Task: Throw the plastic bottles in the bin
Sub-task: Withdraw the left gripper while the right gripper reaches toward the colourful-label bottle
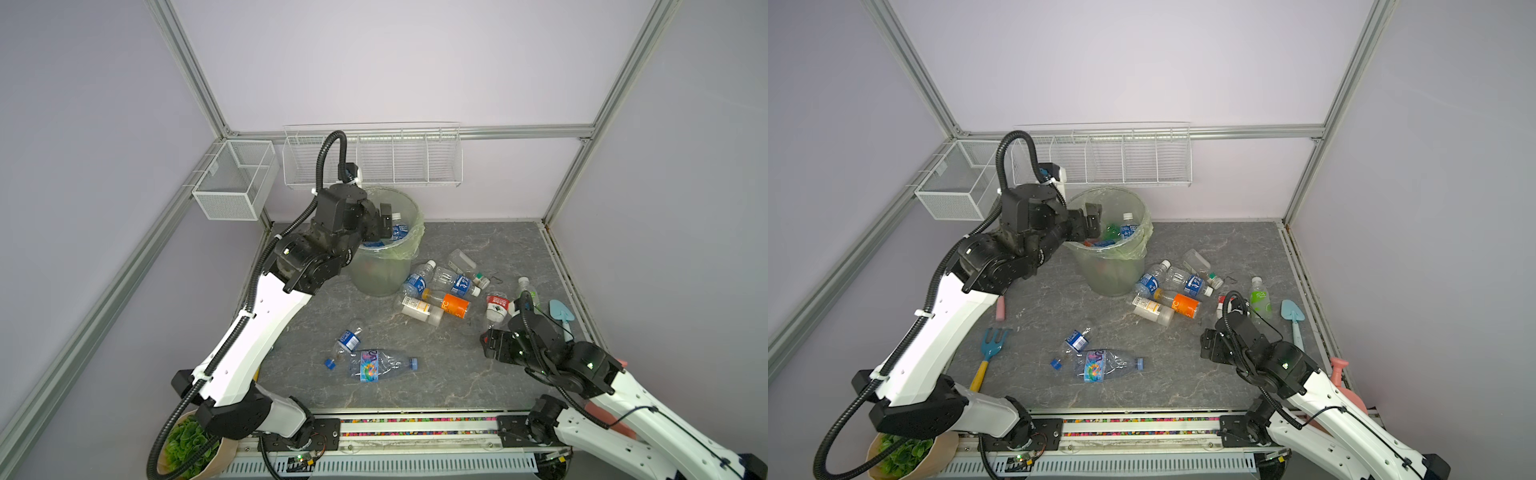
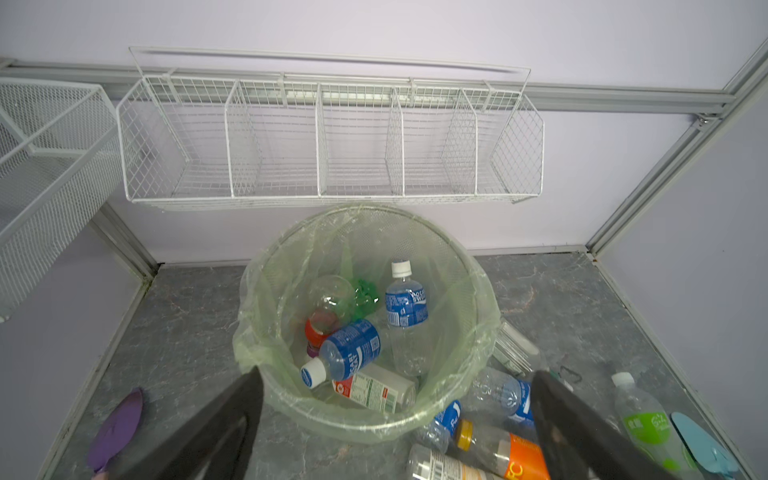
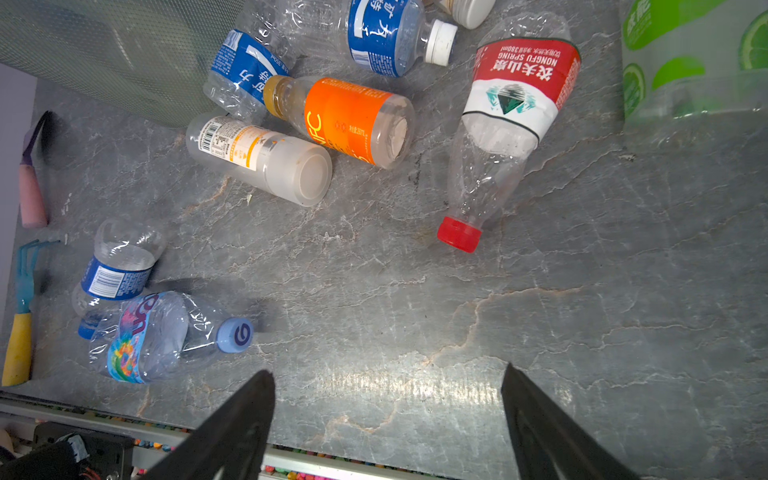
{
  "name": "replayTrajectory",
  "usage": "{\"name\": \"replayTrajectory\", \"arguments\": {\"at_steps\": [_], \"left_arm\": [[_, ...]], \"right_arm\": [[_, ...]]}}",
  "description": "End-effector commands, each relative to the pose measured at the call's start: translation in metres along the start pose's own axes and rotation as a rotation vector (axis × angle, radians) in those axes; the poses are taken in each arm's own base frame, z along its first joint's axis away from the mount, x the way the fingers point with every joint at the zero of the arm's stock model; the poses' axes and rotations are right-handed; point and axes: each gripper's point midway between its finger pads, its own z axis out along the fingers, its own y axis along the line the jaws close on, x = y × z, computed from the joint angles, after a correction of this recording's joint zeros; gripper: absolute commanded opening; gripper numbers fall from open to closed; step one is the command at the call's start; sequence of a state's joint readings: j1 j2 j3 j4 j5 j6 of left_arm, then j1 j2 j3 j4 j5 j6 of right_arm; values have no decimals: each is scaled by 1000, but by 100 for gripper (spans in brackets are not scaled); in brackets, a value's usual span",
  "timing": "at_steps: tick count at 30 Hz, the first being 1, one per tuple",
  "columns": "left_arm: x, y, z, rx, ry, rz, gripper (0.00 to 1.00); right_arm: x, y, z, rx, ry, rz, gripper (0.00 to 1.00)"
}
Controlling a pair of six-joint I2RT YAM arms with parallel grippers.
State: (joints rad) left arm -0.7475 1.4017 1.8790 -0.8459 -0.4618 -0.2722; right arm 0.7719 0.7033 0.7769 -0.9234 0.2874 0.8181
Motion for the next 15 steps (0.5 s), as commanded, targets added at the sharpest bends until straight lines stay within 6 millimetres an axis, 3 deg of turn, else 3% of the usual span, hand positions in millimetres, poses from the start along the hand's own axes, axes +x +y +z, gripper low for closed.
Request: {"name": "replayTrajectory", "arguments": {"at_steps": [1,8,15], "left_arm": [[-1,9,-27,35,-38,-74,99],[40,34,-45,7,3,-123,100],[99,61,-54,-49,80,-192,100]], "right_arm": [[-2,6,-2,-29,2,-25,88],[4,20,8,-73,50,-60,88],[15,56,16,-198,99,-177,88]]}}
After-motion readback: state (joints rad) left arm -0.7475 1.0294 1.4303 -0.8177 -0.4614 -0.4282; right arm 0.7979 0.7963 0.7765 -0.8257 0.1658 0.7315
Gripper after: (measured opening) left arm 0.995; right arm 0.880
